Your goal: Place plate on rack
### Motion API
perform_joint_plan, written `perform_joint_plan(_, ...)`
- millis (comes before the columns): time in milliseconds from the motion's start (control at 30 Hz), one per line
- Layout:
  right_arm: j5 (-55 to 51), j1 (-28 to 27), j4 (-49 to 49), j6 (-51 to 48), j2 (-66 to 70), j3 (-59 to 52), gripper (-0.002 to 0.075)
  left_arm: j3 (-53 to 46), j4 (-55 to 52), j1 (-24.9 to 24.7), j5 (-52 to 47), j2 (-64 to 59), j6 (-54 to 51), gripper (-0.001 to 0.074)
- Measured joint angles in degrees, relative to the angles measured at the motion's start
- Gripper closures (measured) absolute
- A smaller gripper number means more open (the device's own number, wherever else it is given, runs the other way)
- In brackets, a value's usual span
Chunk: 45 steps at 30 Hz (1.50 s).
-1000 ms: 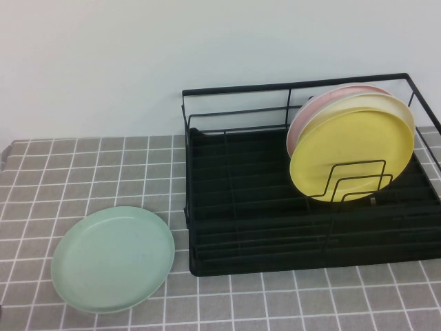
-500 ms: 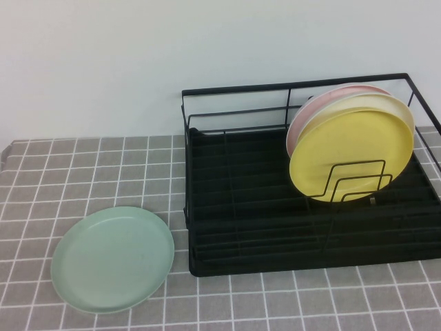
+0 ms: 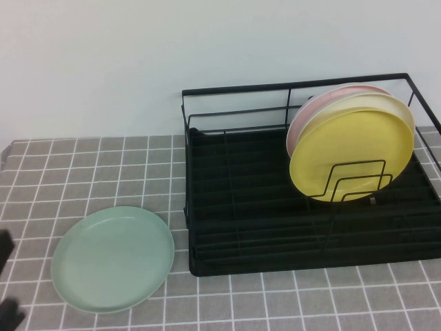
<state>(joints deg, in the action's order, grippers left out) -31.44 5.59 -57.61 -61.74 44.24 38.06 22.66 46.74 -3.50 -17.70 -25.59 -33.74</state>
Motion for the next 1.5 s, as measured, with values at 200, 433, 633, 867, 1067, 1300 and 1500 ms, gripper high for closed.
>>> perform_joint_plan(200, 1.26, 0.0, 15.15, 4.8, 8.59, 0.5, 0.0727, 3.6, -0.93, 0.0, 0.16, -12.51, 0.0, 0.0735)
perform_joint_plan(433, 3.87, 0.0, 32.21, 25.73, 13.63, 0.5, 0.0727, 10.08, -1.85, 0.0, -1.49, -27.72, -0.1, 0.0737)
perform_joint_plan(633, 2.23, 0.0, 22.12, 26.36, 13.74, 0.5, 0.0727, 19.91, -2.67, 4.72, -11.4, -42.4, -0.99, 0.0737)
perform_joint_plan(867, -1.55, 0.0, 16.3, 25.26, 13.74, 0.5, 0.0727, 31.74, -2.78, 15.14, -24.61, -57.41, -1.95, 0.0737)
perform_joint_plan(1067, -1.63, 0.0, 16.08, 24.22, 13.74, 0.5, 0.0727, 35.47, -3.04, 16.4, -26.96, -65.95, -2.17, 0.0712)
perform_joint_plan(1300, -1.63, 0.0, 12.69, 23.43, 13.74, 0.5, 0.0727, 35.55, -4.11, 16.4, -24.72, -72.48, -0.28, 0.0429)
perform_joint_plan(1500, -2.05, 0.0, 12.29, 23.43, 13.74, 0.5, 0.0727, 35.6, -3.47, 16.4, -22.22, -77.12, -0.41, 0.0394)
